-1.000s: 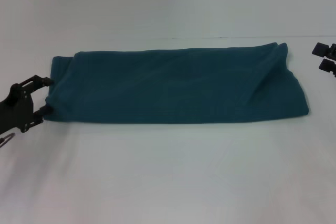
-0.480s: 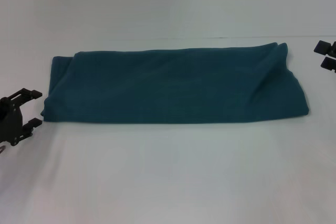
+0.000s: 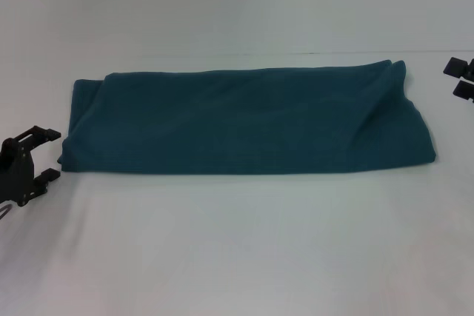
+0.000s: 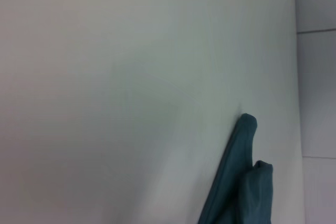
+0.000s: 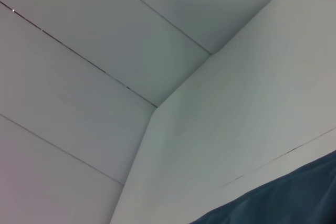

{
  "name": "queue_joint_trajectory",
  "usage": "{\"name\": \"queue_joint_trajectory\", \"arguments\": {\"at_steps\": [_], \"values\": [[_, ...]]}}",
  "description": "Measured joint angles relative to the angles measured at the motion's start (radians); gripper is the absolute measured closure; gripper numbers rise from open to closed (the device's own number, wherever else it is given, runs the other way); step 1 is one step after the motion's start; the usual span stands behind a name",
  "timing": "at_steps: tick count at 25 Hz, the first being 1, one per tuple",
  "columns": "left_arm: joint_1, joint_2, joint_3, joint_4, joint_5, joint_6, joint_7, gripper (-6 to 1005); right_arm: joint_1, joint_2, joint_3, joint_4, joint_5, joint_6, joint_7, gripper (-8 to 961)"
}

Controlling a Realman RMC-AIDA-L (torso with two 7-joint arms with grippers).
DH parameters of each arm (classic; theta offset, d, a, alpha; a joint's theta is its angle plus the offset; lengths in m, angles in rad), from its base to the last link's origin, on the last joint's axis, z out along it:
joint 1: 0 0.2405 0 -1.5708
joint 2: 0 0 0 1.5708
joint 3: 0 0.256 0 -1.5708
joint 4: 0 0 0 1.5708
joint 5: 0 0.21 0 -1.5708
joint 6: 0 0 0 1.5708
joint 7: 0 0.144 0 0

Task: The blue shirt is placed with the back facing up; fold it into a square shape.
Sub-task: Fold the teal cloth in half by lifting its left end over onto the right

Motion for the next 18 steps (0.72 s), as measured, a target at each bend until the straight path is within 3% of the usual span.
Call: {"name": "queue_joint_trajectory", "arguments": {"at_steps": [18], "values": [[-0.030, -0.001, 0.014, -0.037, -0.001, -0.046, -0.002, 216, 0.002, -0.002, 0.004, 0.002, 0.001, 0.001, 0.000, 118]]}}
